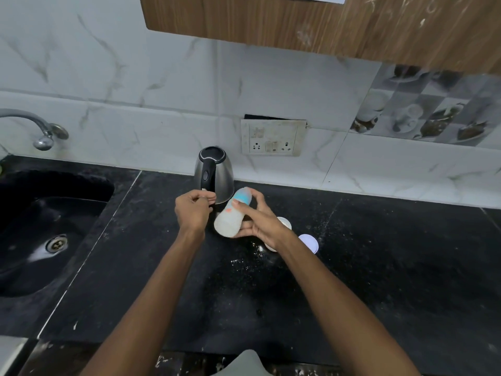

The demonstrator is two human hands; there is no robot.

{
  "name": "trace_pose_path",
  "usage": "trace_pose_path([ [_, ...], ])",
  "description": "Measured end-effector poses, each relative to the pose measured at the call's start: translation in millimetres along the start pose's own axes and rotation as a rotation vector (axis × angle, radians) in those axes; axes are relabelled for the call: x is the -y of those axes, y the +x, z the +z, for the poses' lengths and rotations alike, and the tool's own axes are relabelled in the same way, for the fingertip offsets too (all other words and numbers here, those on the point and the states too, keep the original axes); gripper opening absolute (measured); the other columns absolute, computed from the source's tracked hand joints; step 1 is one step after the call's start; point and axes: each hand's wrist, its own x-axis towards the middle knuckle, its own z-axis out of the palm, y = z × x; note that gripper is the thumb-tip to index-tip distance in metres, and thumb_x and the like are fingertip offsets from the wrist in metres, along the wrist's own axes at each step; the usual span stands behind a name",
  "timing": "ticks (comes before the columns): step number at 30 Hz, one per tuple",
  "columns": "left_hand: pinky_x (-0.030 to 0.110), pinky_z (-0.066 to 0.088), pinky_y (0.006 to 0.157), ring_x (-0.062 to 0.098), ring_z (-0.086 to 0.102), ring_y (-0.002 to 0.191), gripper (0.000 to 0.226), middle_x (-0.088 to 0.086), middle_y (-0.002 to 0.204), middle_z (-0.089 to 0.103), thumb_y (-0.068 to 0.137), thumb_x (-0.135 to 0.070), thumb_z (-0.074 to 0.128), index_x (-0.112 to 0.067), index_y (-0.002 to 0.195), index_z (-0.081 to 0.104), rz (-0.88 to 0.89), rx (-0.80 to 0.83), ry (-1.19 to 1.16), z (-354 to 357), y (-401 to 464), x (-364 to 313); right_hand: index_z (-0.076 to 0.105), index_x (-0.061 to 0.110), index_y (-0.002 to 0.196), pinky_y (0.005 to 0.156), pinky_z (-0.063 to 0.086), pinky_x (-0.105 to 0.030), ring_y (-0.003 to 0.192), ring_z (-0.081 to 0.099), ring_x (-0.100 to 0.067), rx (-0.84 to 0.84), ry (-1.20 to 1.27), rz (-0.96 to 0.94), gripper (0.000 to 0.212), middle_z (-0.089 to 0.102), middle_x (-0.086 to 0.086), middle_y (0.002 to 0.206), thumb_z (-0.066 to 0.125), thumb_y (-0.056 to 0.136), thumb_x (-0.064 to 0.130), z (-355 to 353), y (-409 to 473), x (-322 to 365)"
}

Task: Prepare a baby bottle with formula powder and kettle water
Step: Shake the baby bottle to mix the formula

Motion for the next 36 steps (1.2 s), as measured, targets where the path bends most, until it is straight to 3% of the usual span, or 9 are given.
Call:
trace_pose_path([
  [3, 0.036, 0.063, 0.079, 0.025, 0.077, 0.09, 0.037, 0.012, 0.089, 0.078, 0.093, 0.006, 0.047, -0.012, 0.077, 0.076, -0.003, -0.021, -0.025, 0.7, -1.9, -0.5, 0.034, 0.036, 0.145, 0.074, 0.064, -0.055, 0.1, 0.075, -0.045, -0.001, 0.02, -0.022, 0.063, 0.059, -0.021, 0.136, 0.073, 0.097, 0.025, -2.9, 1.1, 5.5],
  [6, 0.035, 0.062, 0.079, 0.023, 0.076, 0.088, 0.035, 0.014, 0.089, 0.077, 0.094, 0.007, 0.048, -0.009, 0.079, 0.076, 0.0, -0.033, -0.015, 0.5, -5.5, -1.3, 0.036, 0.037, 0.149, 0.069, 0.065, -0.051, 0.098, 0.075, -0.043, 0.11, -0.081, -0.025, 0.063, 0.067, -0.02, 0.13, 0.071, 0.098, 0.024, -3.7, -0.4, 13.3],
  [16, 0.031, 0.061, 0.077, 0.02, 0.075, 0.082, 0.039, 0.013, 0.087, 0.077, 0.089, 0.01, 0.043, -0.009, 0.077, 0.075, 0.018, -0.047, -0.064, -1.4, -3.6, -5.1, 0.035, 0.034, 0.15, 0.08, 0.064, -0.05, 0.102, 0.075, -0.034, 0.002, -0.023, -0.062, 0.06, 0.063, -0.012, 0.134, 0.068, 0.1, 0.03, -13.7, 1.3, 20.8],
  [21, 0.028, 0.06, 0.074, 0.021, 0.077, 0.085, 0.039, 0.012, 0.086, 0.077, 0.09, 0.009, 0.044, -0.01, 0.077, 0.075, 0.013, -0.036, -0.052, -0.8, -0.9, -5.1, 0.033, 0.037, 0.146, 0.08, 0.064, -0.053, 0.098, 0.076, -0.033, -0.049, -0.032, -0.103, 0.059, 0.062, -0.012, 0.132, 0.069, 0.099, 0.031, -15.4, 2.8, 26.9],
  [25, 0.028, 0.061, 0.075, 0.02, 0.076, 0.084, 0.04, 0.01, 0.084, 0.077, 0.09, 0.008, 0.044, -0.012, 0.076, 0.075, 0.036, -0.016, -0.009, 2.5, -2.9, -6.3, 0.034, 0.043, 0.147, 0.079, 0.064, -0.05, 0.099, 0.077, -0.029, -0.037, -0.209, -0.164, 0.071, 0.072, -0.011, 0.118, 0.077, 0.093, 0.027, -12.7, -0.7, 27.5],
  [28, 0.029, 0.061, 0.075, 0.022, 0.077, 0.085, 0.039, 0.011, 0.084, 0.078, 0.089, 0.008, 0.045, -0.012, 0.076, 0.076, 0.051, -0.009, 0.001, 4.3, -2.9, -6.1, 0.033, 0.042, 0.148, 0.081, 0.064, -0.051, 0.098, 0.077, -0.026, -0.089, -0.085, -0.175, 0.07, 0.067, -0.009, 0.125, 0.076, 0.094, 0.03, -10.8, -0.1, 27.1],
  [31, 0.03, 0.061, 0.076, 0.022, 0.077, 0.086, 0.039, 0.01, 0.084, 0.077, 0.09, 0.008, 0.045, -0.013, 0.076, 0.075, 0.051, 0.008, 0.015, 4.5, -2.3, -9.3, 0.036, 0.043, 0.146, 0.079, 0.064, -0.049, 0.101, 0.076, -0.028, -0.048, -0.24, -0.196, 0.074, 0.072, -0.01, 0.118, 0.081, 0.09, 0.027, -8.0, 0.4, 28.3],
  [33, 0.029, 0.061, 0.076, 0.022, 0.077, 0.086, 0.039, 0.01, 0.083, 0.077, 0.09, 0.008, 0.045, -0.013, 0.076, 0.075, 0.042, 0.003, 0.002, 3.9, -1.6, -10.1, 0.035, 0.042, 0.144, 0.081, 0.064, -0.051, 0.104, 0.075, -0.03, -0.148, -0.155, -0.195, 0.073, 0.068, -0.01, 0.122, 0.082, 0.088, 0.033, -7.7, -0.2, 27.6],
  [36, 0.029, 0.061, 0.075, 0.021, 0.077, 0.086, 0.04, 0.009, 0.084, 0.077, 0.091, 0.008, 0.045, -0.013, 0.076, 0.075, 0.046, 0.013, 0.018, 2.9, -4.2, -7.5, 0.038, 0.043, 0.141, 0.08, 0.064, -0.05, 0.104, 0.075, -0.029, -0.103, -0.19, -0.156, 0.068, 0.065, -0.01, 0.125, 0.08, 0.089, 0.036, -4.4, -0.1, 25.5],
])
